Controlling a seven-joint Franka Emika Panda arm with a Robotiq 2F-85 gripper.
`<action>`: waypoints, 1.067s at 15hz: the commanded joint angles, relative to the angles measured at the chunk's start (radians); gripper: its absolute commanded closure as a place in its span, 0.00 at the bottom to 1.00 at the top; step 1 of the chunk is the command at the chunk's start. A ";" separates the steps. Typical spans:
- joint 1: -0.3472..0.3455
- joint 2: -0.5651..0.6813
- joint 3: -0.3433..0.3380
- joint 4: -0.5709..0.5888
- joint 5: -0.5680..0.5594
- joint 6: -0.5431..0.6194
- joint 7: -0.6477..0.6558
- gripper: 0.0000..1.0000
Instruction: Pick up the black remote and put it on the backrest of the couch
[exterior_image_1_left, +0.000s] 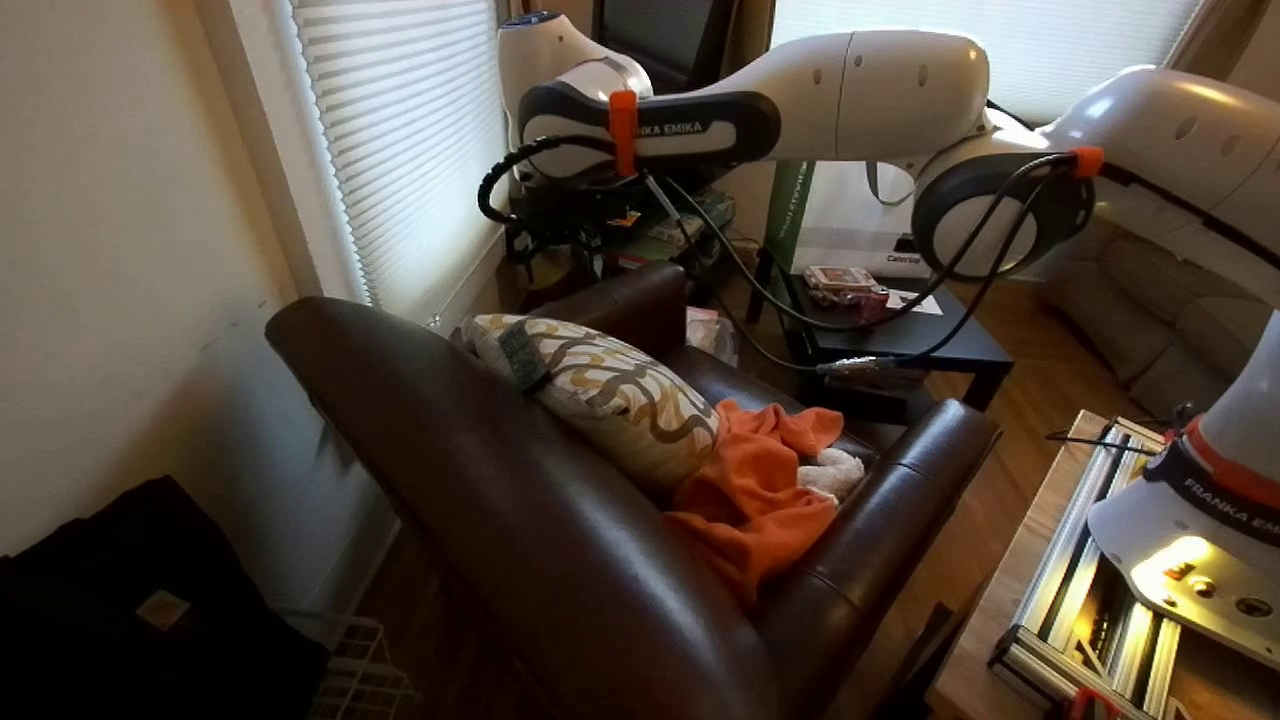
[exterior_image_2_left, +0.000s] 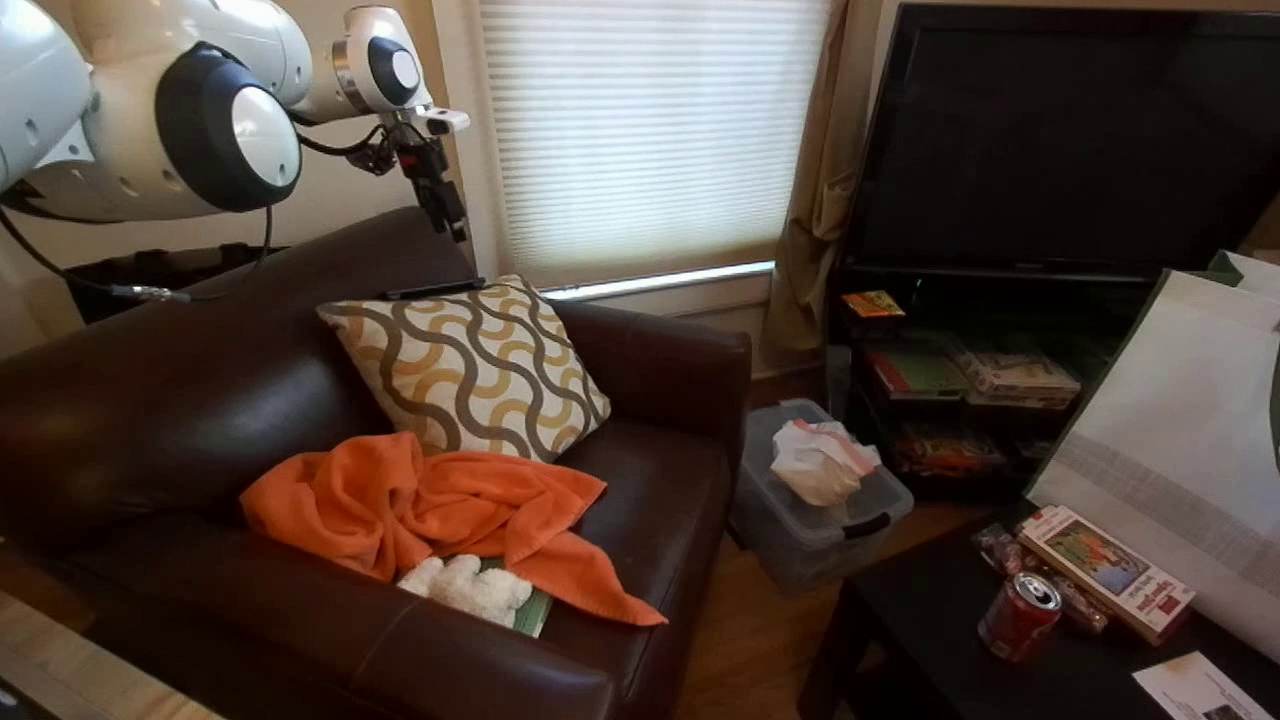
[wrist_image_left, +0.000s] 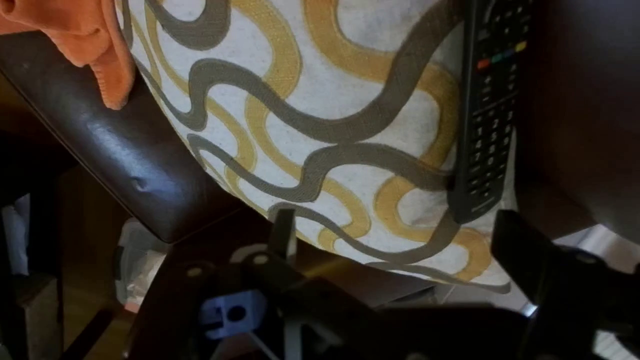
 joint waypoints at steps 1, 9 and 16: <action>-0.019 0.024 0.069 0.007 0.053 0.032 -0.123 0.00; -0.012 0.037 0.060 0.001 0.055 0.053 -0.134 0.00; 0.028 0.143 0.046 0.030 0.026 0.214 -0.188 0.00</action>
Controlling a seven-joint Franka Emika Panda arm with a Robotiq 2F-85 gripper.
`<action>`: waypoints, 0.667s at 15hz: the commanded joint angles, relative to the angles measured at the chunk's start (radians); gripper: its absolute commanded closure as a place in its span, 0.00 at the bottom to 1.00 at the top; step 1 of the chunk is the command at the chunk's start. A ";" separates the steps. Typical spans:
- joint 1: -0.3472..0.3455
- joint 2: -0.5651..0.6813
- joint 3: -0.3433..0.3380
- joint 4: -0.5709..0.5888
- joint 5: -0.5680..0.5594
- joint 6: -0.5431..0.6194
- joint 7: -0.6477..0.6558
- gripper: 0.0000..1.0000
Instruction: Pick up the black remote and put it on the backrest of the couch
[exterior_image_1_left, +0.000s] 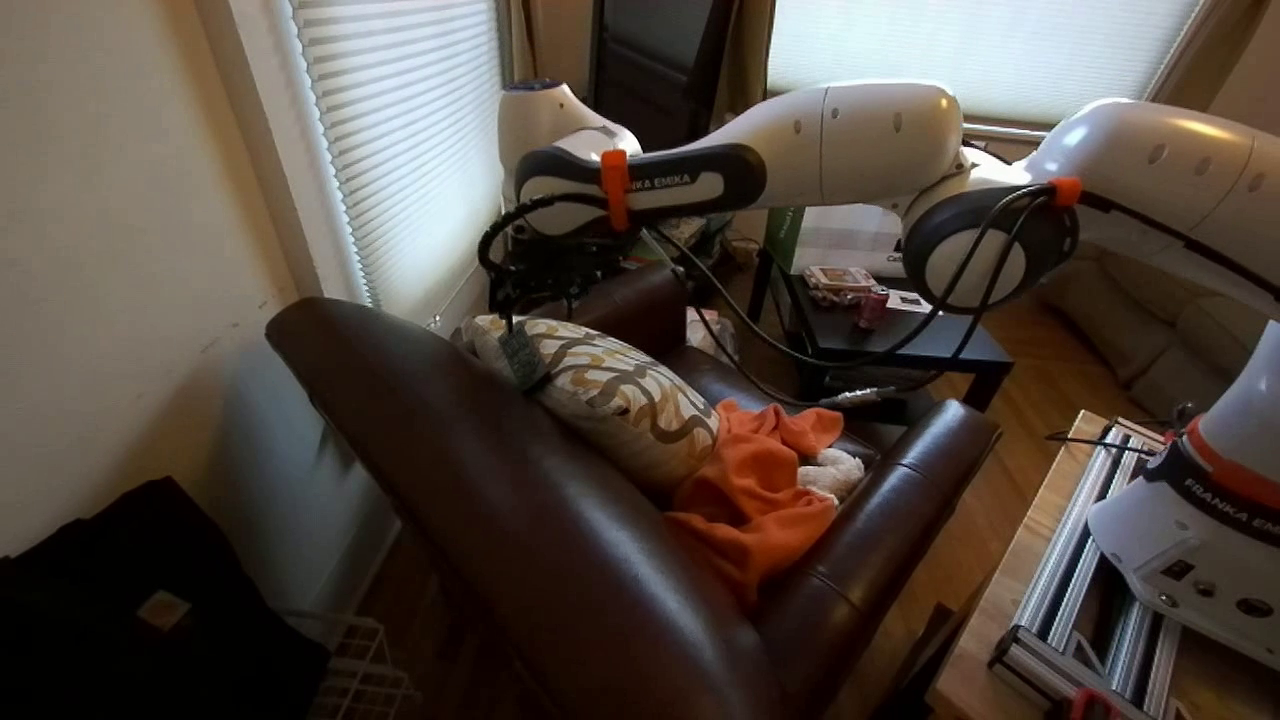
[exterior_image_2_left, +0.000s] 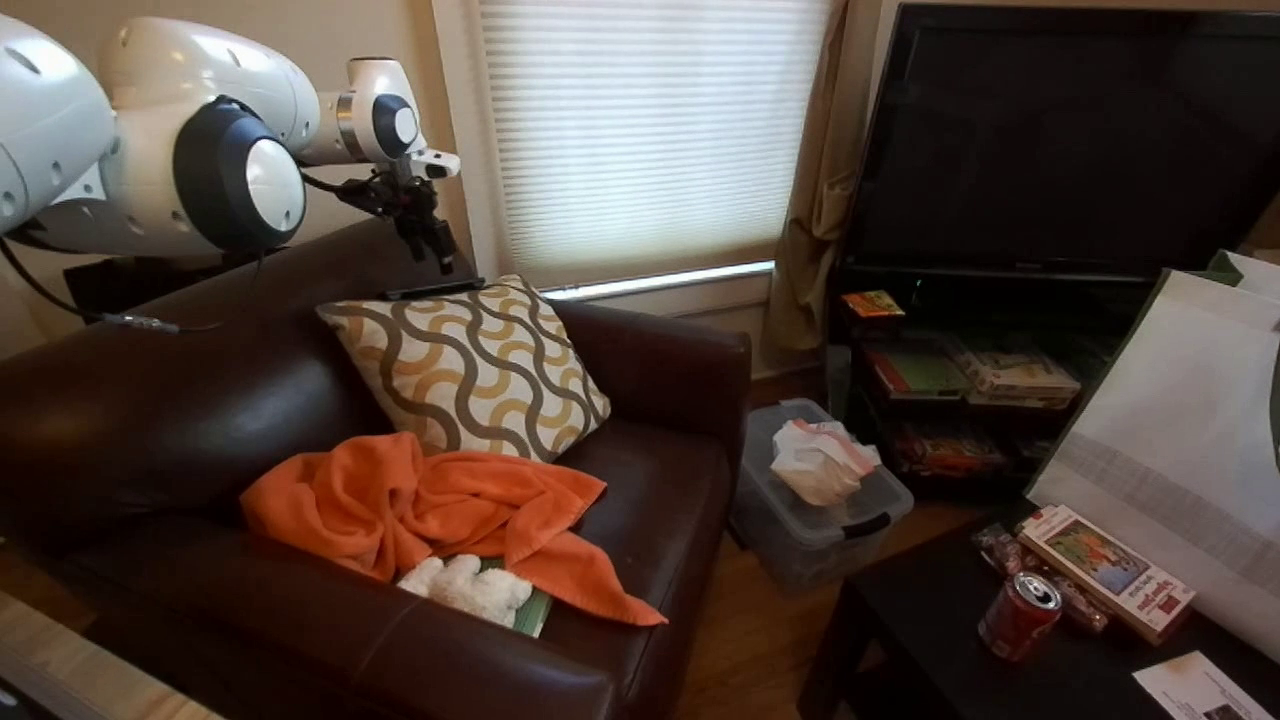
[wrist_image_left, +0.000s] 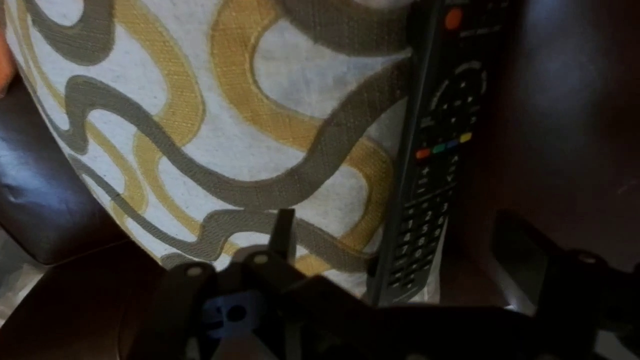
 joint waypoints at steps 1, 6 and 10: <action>0.030 0.058 -0.031 0.035 -0.032 0.092 -0.035 0.00; 0.035 0.067 -0.014 0.014 -0.020 0.192 -0.092 0.00; 0.021 0.063 0.031 0.002 0.037 0.139 -0.120 0.00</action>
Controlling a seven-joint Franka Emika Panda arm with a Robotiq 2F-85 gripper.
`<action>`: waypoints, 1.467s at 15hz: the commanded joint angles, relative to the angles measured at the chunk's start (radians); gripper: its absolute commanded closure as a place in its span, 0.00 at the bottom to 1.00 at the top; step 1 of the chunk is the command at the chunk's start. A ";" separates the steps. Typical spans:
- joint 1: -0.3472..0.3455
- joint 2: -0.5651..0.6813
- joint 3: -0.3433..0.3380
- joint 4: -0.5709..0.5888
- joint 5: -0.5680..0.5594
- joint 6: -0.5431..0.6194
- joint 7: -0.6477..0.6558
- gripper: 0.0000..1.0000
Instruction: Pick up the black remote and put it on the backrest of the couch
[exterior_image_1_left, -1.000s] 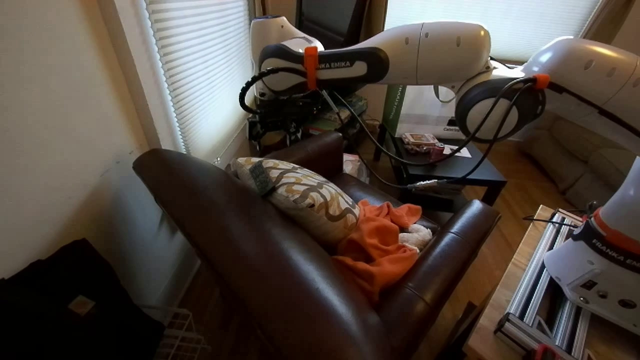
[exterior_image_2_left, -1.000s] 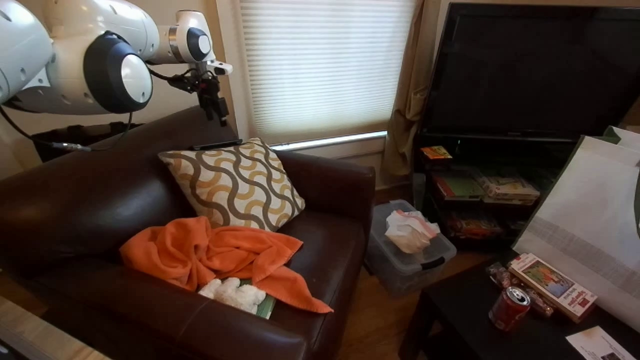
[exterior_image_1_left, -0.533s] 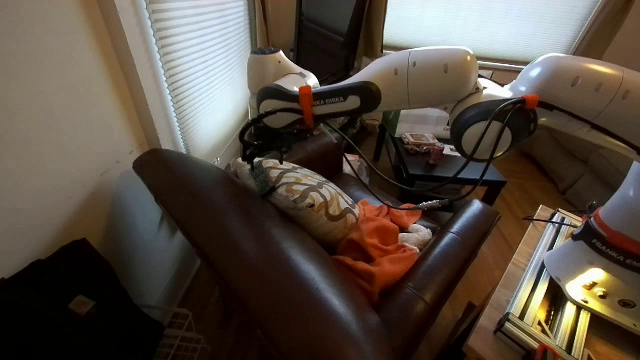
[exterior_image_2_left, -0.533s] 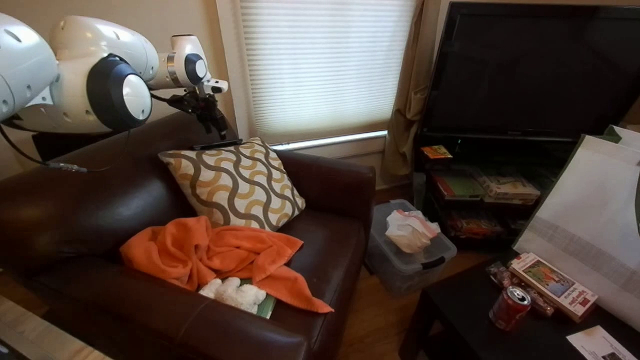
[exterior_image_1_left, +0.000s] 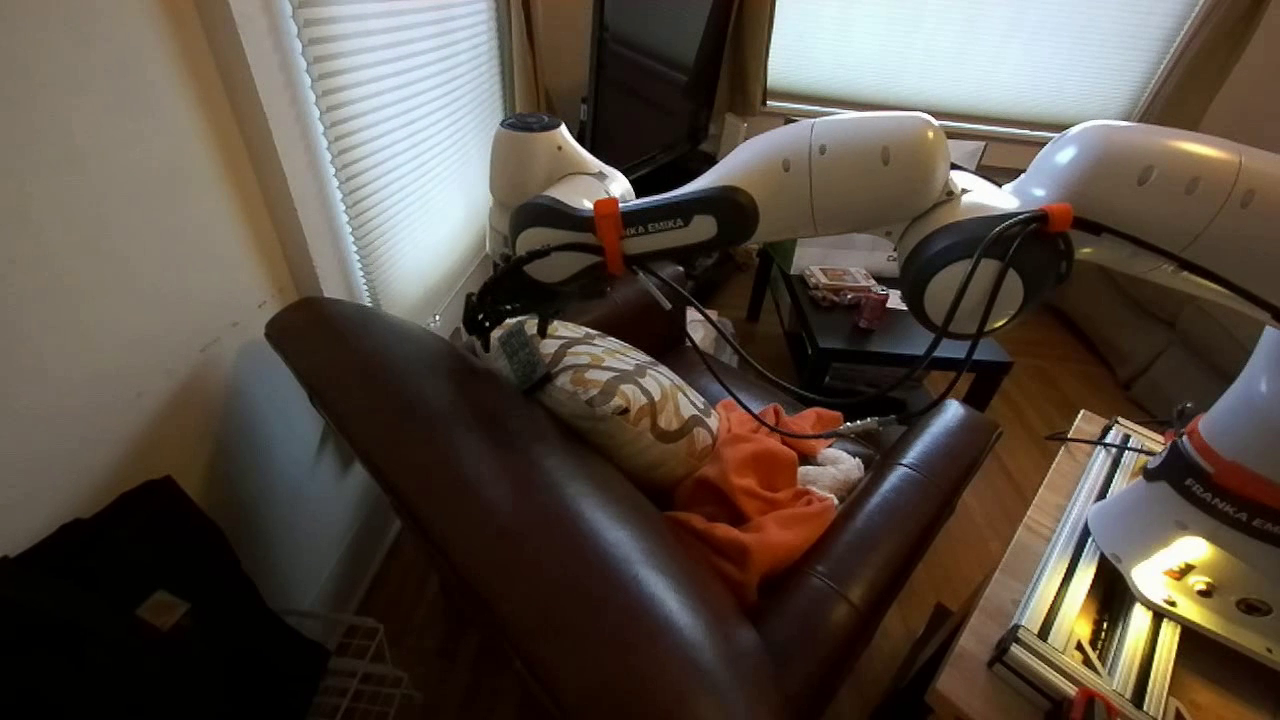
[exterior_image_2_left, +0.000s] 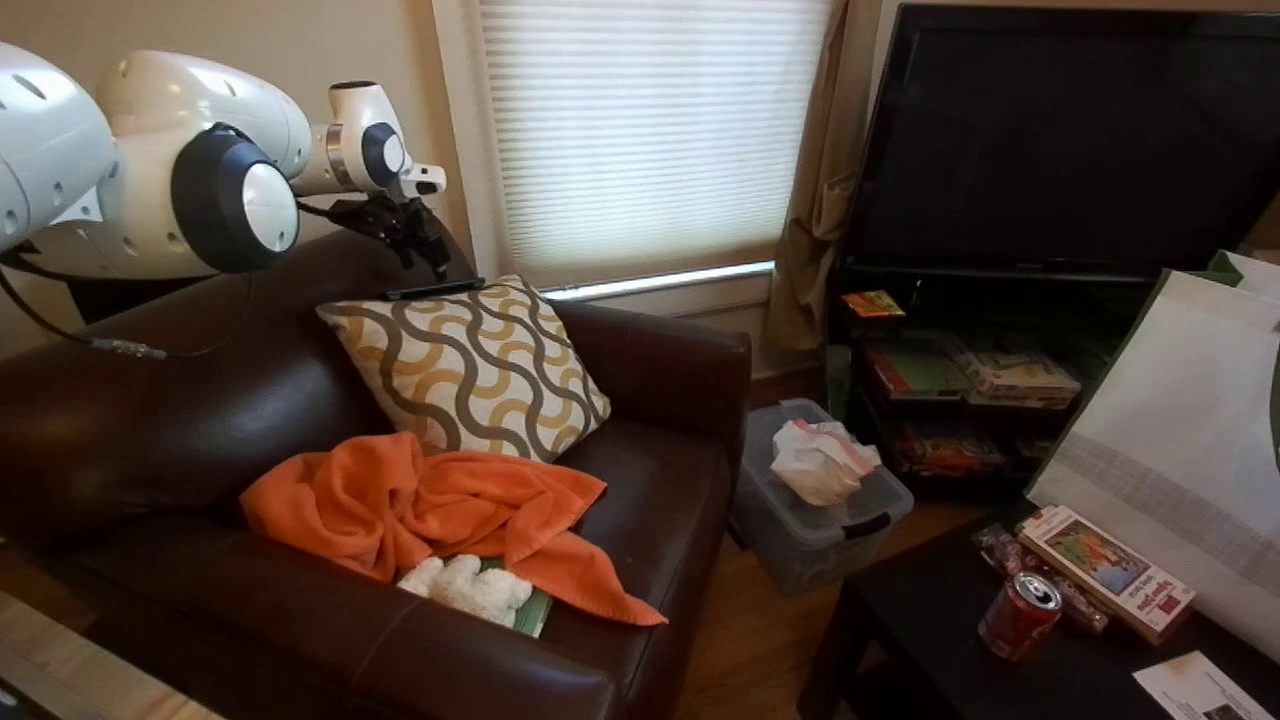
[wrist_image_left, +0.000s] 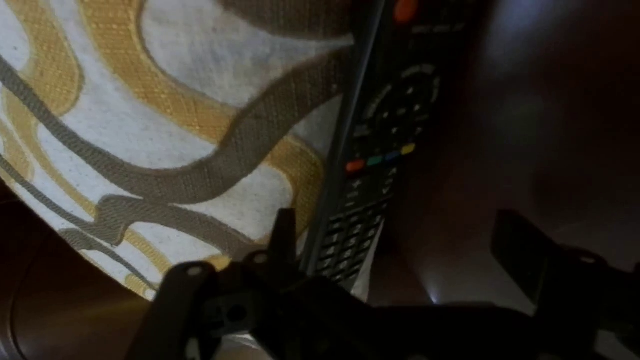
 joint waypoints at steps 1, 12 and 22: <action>-0.014 0.007 0.033 0.003 0.053 -0.056 -0.004 0.00; -0.031 0.039 0.026 0.022 0.075 -0.226 0.107 0.54; -0.003 -0.057 -0.034 0.003 0.009 -0.226 0.140 0.93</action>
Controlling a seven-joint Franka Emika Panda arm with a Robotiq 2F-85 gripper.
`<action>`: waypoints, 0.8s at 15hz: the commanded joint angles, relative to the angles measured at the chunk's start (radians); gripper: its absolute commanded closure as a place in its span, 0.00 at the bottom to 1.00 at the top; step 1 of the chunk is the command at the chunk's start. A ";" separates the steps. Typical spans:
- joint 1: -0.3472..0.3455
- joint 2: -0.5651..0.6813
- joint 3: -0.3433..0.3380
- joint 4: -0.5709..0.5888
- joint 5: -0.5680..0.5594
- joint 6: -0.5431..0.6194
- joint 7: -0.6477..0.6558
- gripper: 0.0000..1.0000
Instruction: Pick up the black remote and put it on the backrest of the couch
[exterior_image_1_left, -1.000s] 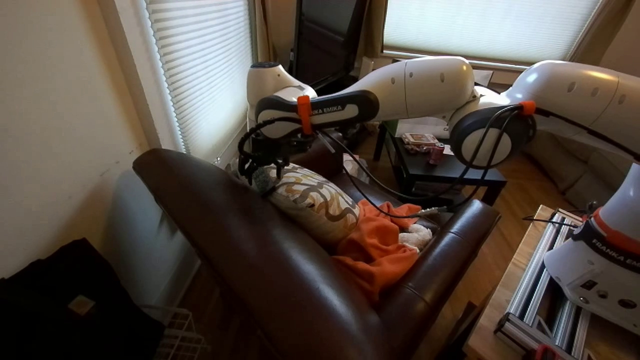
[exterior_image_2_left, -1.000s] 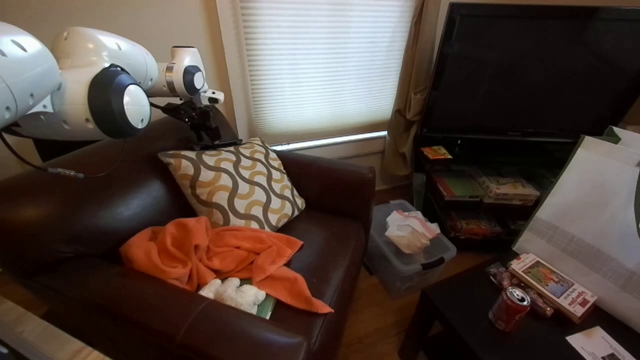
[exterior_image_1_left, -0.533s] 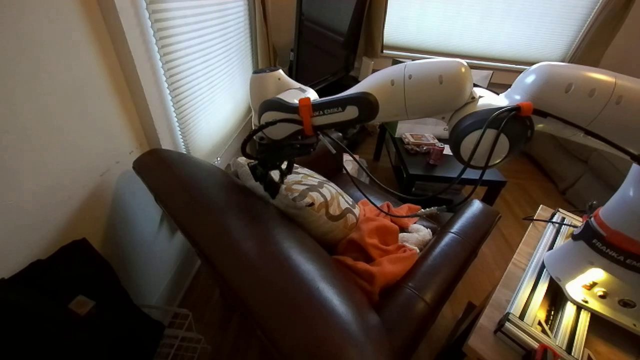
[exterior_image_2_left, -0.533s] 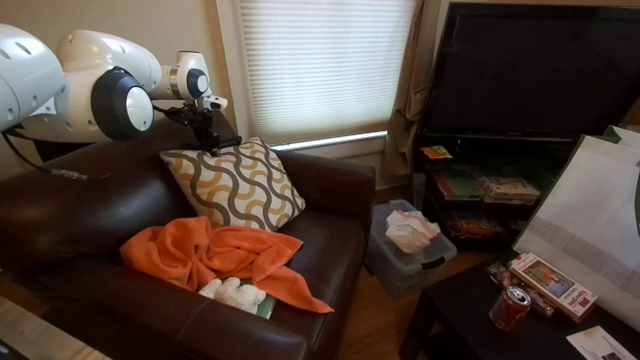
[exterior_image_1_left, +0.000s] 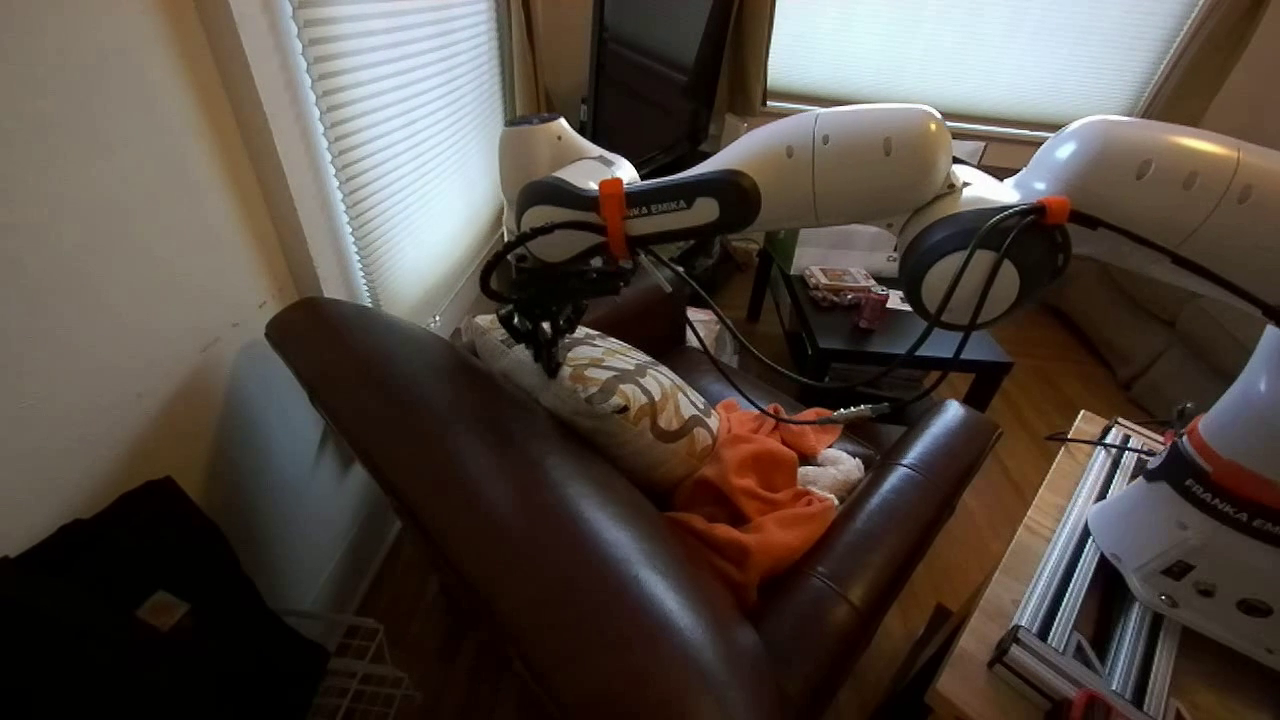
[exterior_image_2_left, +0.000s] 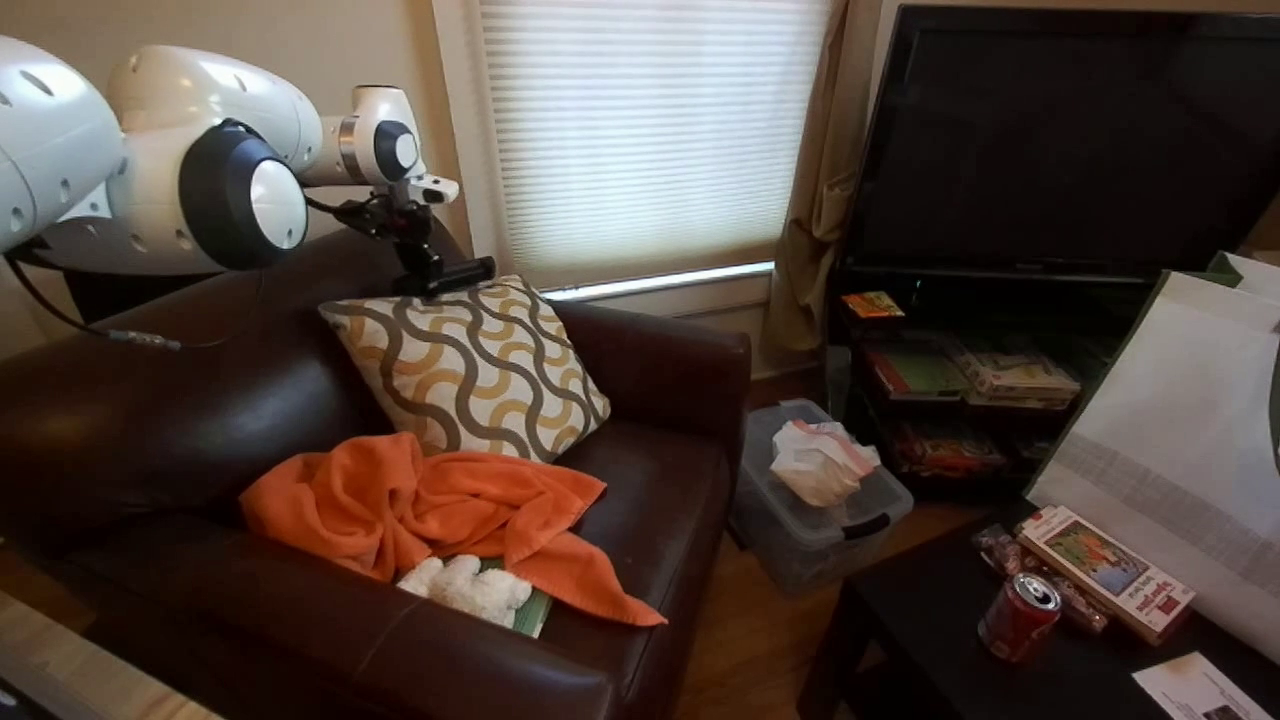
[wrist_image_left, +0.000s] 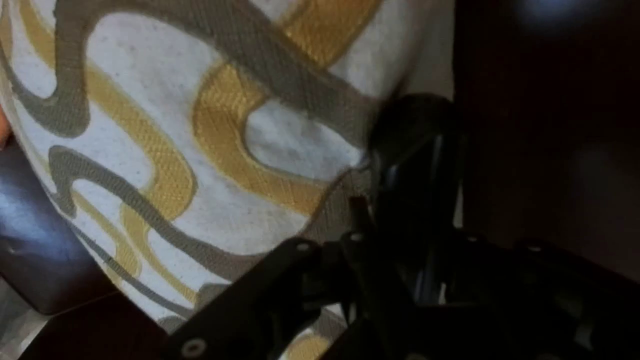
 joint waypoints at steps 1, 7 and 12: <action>0.034 -0.058 -0.041 0.000 -0.051 -0.037 0.007 0.93; 0.122 -0.132 -0.006 -0.011 -0.072 -0.107 -0.206 0.93; 0.279 -0.203 -0.041 -0.028 -0.131 -0.338 -0.248 0.93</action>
